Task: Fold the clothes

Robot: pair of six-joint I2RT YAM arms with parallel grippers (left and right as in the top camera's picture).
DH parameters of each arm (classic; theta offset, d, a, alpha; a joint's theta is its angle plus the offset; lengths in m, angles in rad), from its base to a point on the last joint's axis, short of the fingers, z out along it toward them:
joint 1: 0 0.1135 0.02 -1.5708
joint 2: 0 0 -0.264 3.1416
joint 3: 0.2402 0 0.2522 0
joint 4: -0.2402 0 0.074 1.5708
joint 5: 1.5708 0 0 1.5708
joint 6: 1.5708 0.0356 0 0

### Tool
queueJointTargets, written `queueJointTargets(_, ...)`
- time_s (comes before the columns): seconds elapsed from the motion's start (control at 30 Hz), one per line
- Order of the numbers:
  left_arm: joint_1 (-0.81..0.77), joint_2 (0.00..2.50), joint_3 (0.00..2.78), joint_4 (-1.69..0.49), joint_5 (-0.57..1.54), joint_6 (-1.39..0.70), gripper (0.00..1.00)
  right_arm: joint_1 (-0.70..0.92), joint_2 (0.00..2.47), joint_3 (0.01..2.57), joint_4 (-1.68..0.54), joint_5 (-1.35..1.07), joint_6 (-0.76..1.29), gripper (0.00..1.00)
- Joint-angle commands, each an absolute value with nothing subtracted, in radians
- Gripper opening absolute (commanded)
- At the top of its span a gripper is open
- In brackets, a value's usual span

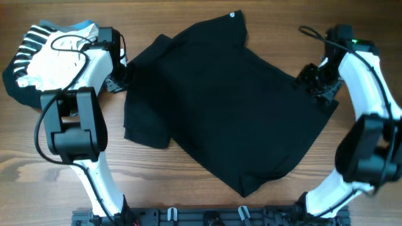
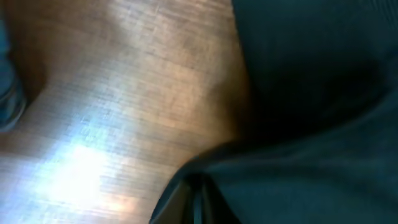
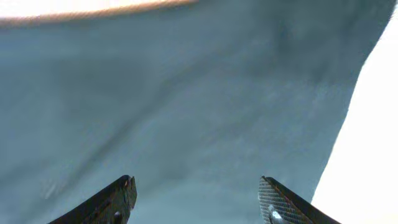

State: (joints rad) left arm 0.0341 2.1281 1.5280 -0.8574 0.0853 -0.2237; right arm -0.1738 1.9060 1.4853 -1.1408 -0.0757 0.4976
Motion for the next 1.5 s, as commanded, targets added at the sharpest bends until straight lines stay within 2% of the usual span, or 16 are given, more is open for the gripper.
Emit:
queueJointTargets(0.0,0.035,2.012,1.519,-0.867,0.097,-0.21,0.17,-0.313,1.998,1.477,-1.084,-0.05,0.442,0.69)
queueJointTargets(0.07,0.03,1.967,1.519,-0.872,0.127,-0.187,0.24,-0.379,2.016,1.477,-1.029,-0.147,0.301,0.72)
queueJointTargets(0.2,0.026,1.913,1.519,-0.88,0.128,-0.187,0.3,-0.466,2.017,1.477,-0.979,-0.157,0.285,0.75)
queueJointTargets(0.5,-0.02,1.876,1.519,-0.899,0.153,-0.186,0.31,-0.484,2.052,1.477,-0.939,-0.148,0.261,0.75)
queueJointTargets(0.73,-0.064,1.874,1.519,-0.896,0.153,-0.183,0.31,-0.472,2.138,1.467,-0.934,-0.155,0.27,0.69)
queueJointTargets(0.77,-0.067,1.873,1.519,-0.898,0.153,-0.183,0.31,-0.471,2.152,1.458,-0.929,-0.183,0.263,0.64)
queueJointTargets(0.83,-0.07,1.87,1.519,-0.9,0.153,-0.183,0.31,-0.469,2.156,1.442,-0.891,-0.242,0.233,0.45)
queueJointTargets(0.9,-0.07,1.867,1.519,-0.9,0.153,-0.184,0.32,-0.472,2.156,1.451,-0.813,-0.268,0.264,0.05)
queueJointTargets(1.0,-0.07,1.858,1.519,-0.899,0.153,-0.183,0.32,-0.498,2.156,1.515,-0.636,-0.316,0.348,0.04)
queueJointTargets(1.1,-0.07,1.853,1.519,-0.9,0.162,-0.184,0.32,-0.53,2.156,1.632,-0.508,-0.503,0.353,0.04)
queueJointTargets(1.17,-0.07,1.851,1.519,-0.9,0.176,-0.184,0.32,-0.544,2.154,1.741,-0.479,-0.559,0.398,0.06)
queueJointTargets(1.2,-0.07,1.851,1.519,-0.9,0.179,-0.184,0.33,-0.547,2.151,1.775,-0.484,-0.559,0.4,0.13)
queueJointTargets(1.23,-0.07,1.851,1.519,-0.9,0.179,-0.183,0.33,-0.548,2.143,1.811,-0.501,-0.559,0.397,0.44)
queueJointTargets(1.27,-0.07,1.851,1.519,-0.9,0.179,-0.183,0.34,-0.549,2.132,1.822,-0.517,-0.559,0.392,0.59)
queueJointTargets(1.3,-0.07,1.851,1.519,-0.9,0.179,-0.183,0.34,-0.549,2.115,1.824,-0.533,-0.558,0.39,0.68)
queueJointTargets(1.47,-0.07,1.851,1.519,-0.899,0.187,-0.16,0.36,-0.549,2.019,1.824,-0.701,-0.559,0.312,0.77)
